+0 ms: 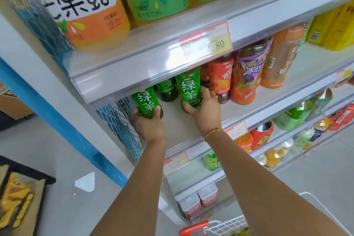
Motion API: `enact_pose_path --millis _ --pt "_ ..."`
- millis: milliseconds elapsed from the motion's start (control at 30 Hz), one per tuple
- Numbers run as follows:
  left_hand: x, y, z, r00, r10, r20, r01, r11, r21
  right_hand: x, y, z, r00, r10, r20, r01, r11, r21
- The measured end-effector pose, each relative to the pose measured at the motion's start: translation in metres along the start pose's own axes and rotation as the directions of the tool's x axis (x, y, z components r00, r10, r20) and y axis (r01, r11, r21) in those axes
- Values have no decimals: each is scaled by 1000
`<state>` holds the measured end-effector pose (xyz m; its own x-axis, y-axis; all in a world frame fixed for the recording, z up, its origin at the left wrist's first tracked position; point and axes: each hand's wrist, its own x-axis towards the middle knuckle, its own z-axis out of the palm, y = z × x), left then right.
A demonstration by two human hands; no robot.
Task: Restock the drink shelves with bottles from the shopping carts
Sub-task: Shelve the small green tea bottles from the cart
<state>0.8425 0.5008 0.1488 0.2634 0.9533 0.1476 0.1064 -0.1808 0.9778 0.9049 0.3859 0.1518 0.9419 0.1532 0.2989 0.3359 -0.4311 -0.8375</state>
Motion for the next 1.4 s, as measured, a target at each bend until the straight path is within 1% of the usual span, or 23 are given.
enact_pose_path --millis 133,367,467,600,633,700,733,767,800,833,900,933,967,1000,1200,1267,1333,1367,1400 --pt "15 -1 16 999 17 -37 -17 1000 -3 -2 1 3 998 5 -70 -3 1000 29" --pt "31 -2 33 996 65 -57 -64 998 14 -2 1 4 997 38 -73 -38 999 3" --pt "36 0 35 997 39 -60 -38 999 12 -2 0 5 995 57 -85 -58 998 -17" --pt "37 7 39 998 -39 -52 35 997 -73 -4 -1 3 992 101 -80 -102 995 -14" --pt "38 7 38 997 -62 -44 59 996 -59 -5 -1 3 991 105 -81 -106 994 -2" --pt "35 5 34 996 -78 -41 82 992 100 -6 -1 2 992 100 -81 -100 995 9" --pt "30 3 33 999 -41 -23 45 987 152 -6 -1 2 992 92 -80 -92 996 7" --pt "21 2 32 999 12 37 -17 990 140 -6 -1 1 993 82 -82 -82 997 4" --pt "11 3 33 989 51 140 -65 993 97 -6 -1 2 994 70 -87 -70 998 7" --pt "1 2 36 961 56 271 -80 994 79 -5 0 2 994 62 -95 -60 998 18" --pt "-12 1 45 859 7 512 -61 994 90 -3 0 1 992 69 -103 -67 997 25" --pt "-14 0 51 811 -7 585 -65 993 102 -3 1 1 992 78 -100 -77 997 15" --pt "-13 -2 55 785 -7 619 -82 990 115 -2 2 1 992 84 -93 -84 996 5" --pt "-12 -3 58 778 1 628 -103 987 126 -2 2 1 992 89 -87 -90 996 0" --pt "-8 -4 64 819 55 571 -222 949 226 0 2 -5 991 114 -76 -108 991 76" --pt "-11 -3 63 826 34 562 -239 925 295 -4 4 -14 988 129 -88 -110 975 193" --pt "-16 1 55 814 24 580 -241 923 300 -16 4 -34 986 140 -91 -103 939 329" --pt "-21 4 49 814 74 575 -281 918 279 -24 7 -47 988 137 -78 -99 926 365" --pt "-30 8 41 813 154 561 -347 902 256 -33 11 -62 989 141 -51 -113 921 372"
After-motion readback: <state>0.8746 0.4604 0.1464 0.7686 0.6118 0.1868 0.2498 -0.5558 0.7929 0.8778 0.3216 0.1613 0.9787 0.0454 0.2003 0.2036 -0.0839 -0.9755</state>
